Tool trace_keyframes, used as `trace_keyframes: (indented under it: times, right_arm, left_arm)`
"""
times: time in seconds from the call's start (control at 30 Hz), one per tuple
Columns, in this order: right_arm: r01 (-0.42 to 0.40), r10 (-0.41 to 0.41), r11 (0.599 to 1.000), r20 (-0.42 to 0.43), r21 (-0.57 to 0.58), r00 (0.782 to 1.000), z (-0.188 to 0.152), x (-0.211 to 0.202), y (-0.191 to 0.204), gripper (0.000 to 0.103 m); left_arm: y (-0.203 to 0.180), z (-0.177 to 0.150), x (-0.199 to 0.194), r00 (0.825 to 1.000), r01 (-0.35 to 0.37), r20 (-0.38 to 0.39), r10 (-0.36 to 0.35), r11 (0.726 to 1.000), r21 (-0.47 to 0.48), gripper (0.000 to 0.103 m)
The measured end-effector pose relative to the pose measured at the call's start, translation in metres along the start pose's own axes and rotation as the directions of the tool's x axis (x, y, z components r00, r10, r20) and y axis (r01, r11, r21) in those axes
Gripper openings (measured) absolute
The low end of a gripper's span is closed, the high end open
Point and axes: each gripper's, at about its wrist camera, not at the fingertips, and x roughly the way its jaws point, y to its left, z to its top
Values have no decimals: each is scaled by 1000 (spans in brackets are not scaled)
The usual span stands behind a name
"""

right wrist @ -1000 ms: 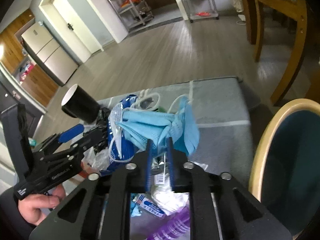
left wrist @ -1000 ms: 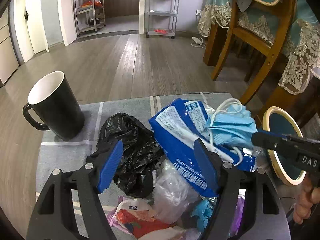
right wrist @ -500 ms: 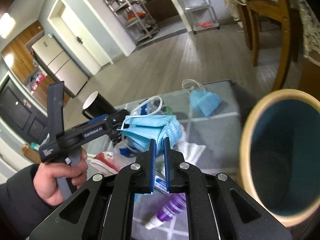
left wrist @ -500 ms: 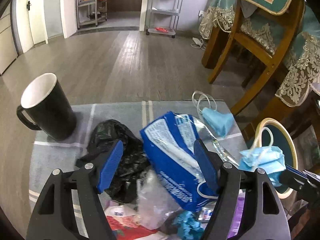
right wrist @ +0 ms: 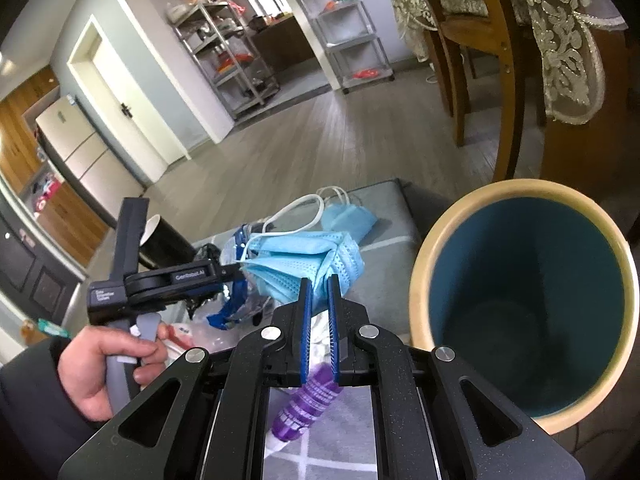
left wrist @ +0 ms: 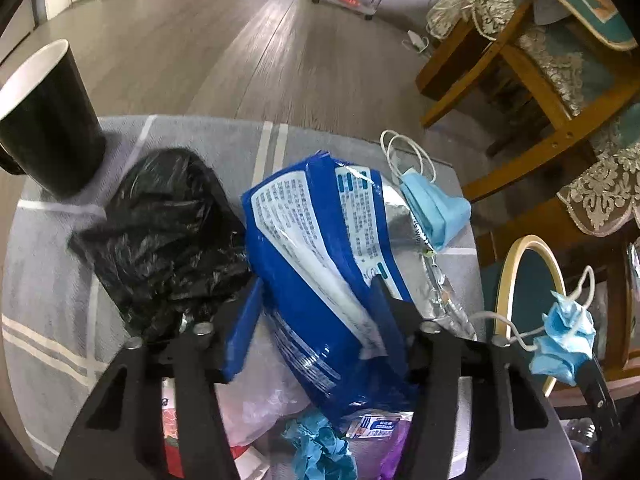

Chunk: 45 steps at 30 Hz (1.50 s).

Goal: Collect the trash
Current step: 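Grasp the blue snack wrapper with the left tool while the right tool grasps blue masks, then carry the wrapper and masks over the teal bin and open both tools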

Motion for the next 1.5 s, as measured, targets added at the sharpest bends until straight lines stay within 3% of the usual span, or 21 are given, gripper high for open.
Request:
trace_keyframes:
  times: [0.07,0.2,0.3,0.53,0.9,1.1,1.3,1.5]
  right_arm:
    - [0,0,1000,1,6,1000,0,1,-2,9]
    - [4,-4,1000,2,15,1000,-1,1,-4,9]
    - [2,-2,1000,7,20,1000,-2,-1,-5,9]
    - [3,-3,1000,18,22,1000,-3,-5,-7,9]
    - [29,-29,1000,66,5,997,-7,-22,0,9]
    - [104,-105,994,108,14,989,-9,-42,-4,9]
    - [192,-202,978,119,85,972,-12,-63,-35,9]
    - [303,-322,942,137,145,937,-14,-84,-66,9]
  left_arm:
    - [0,1,1,1000,1,-13,-1,1000,-10,45]
    - [0,2,0,1000,15,-23,-15,1000,-22,25]
    - [1,-1,-6,999,35,-17,-36,999,-19,16]
    - [8,-7,-38,996,75,52,-73,997,-34,12]
    - [0,-7,-115,969,126,217,-120,992,-11,12]
    - [-49,-10,-124,957,97,262,-125,988,118,12]
    - [-100,-18,-101,959,130,223,-174,971,201,12]
    - [-166,-31,-72,957,148,188,-222,928,341,12]
